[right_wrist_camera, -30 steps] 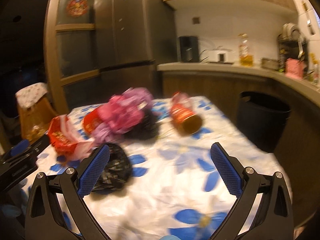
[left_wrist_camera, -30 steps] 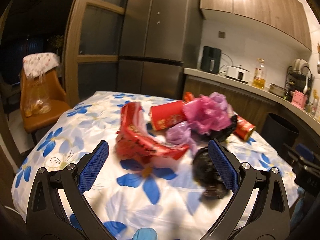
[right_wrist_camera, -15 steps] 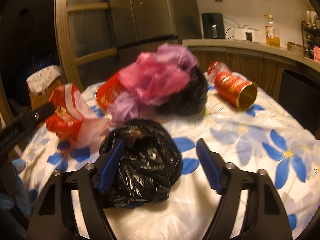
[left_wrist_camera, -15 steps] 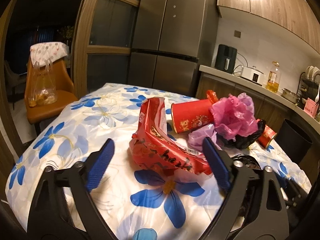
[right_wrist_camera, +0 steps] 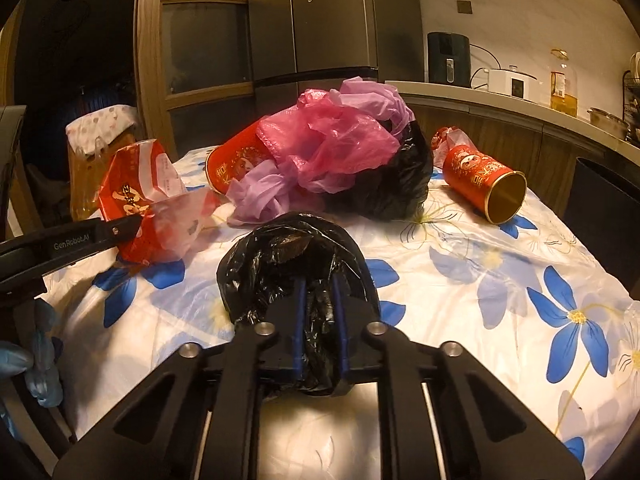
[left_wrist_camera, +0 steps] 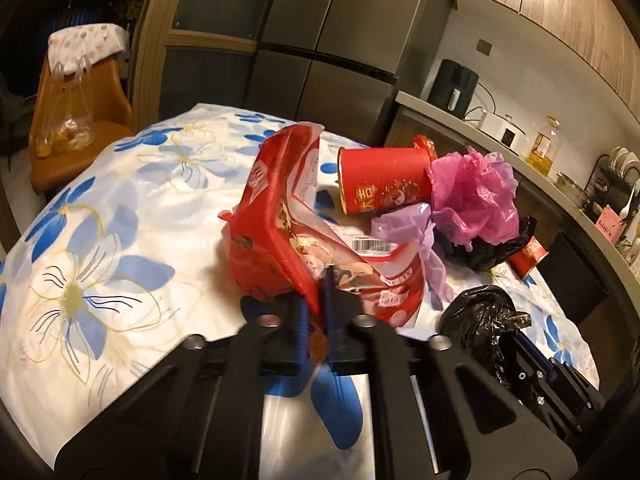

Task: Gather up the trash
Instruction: 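Grasp the red snack bag with the left tool while the right tool grasps the black plastic bag, then carry both bags over the black bin and open both tools to drop them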

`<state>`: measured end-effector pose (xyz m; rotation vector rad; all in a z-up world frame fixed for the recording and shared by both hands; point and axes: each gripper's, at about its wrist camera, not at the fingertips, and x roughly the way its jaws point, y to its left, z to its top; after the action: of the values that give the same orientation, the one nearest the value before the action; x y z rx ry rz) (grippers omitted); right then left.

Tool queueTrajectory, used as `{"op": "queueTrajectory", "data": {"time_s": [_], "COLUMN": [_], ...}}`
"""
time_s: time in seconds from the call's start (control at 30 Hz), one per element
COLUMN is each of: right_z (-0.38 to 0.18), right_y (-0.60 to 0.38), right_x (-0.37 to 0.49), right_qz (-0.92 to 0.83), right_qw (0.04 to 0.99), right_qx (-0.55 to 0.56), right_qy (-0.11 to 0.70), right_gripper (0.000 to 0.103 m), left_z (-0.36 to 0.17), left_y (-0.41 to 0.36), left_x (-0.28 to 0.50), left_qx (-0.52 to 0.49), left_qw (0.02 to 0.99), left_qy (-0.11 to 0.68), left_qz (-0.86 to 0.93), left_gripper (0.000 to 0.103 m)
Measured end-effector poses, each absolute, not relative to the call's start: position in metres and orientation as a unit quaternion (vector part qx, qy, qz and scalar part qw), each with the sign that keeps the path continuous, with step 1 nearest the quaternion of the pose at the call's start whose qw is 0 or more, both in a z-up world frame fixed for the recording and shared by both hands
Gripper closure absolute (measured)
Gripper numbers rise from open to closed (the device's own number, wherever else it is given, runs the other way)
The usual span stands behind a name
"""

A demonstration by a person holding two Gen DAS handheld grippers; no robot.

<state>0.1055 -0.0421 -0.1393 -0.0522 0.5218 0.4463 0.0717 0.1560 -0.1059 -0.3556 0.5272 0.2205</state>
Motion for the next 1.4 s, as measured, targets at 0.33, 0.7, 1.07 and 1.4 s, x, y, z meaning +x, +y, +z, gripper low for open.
{"op": "queueTrajectory", "data": {"time_s": [0.33,0.7,1.07,1.4], "right_z": [-0.115,-0.07,-0.029,-0.005], "right_y": [-0.076,-0.144,-0.227,-0.308], "right_x": [0.092,0.082,0.102,0.138], "right_qz": [0.207,0.157,0.065,-0.027], "right_qw": [0.953,0.973,0.989,0.995], "right_qx": [-0.003,0.027,0.058,0.061], "right_qy": [0.222,0.165,0.117,0.077], "right_gripper": [0.096,0.096,0.096,0.096], "left_z": [-0.075,-0.033,0.01,0.032], "left_y": [0.134,0.066,-0.022,-0.125], "left_x": [0.053,0.061,0.106,0.175], "left_qx": [-0.152,-0.097,-0.059,-0.031], "left_qw": [0.958,0.977,0.986,0.981], "left_qy": [0.218,0.182,0.151,0.14], "left_qz": [0.108,0.056,-0.034,-0.128], "left_gripper": [0.103,0.103,0.103,0.103]}}
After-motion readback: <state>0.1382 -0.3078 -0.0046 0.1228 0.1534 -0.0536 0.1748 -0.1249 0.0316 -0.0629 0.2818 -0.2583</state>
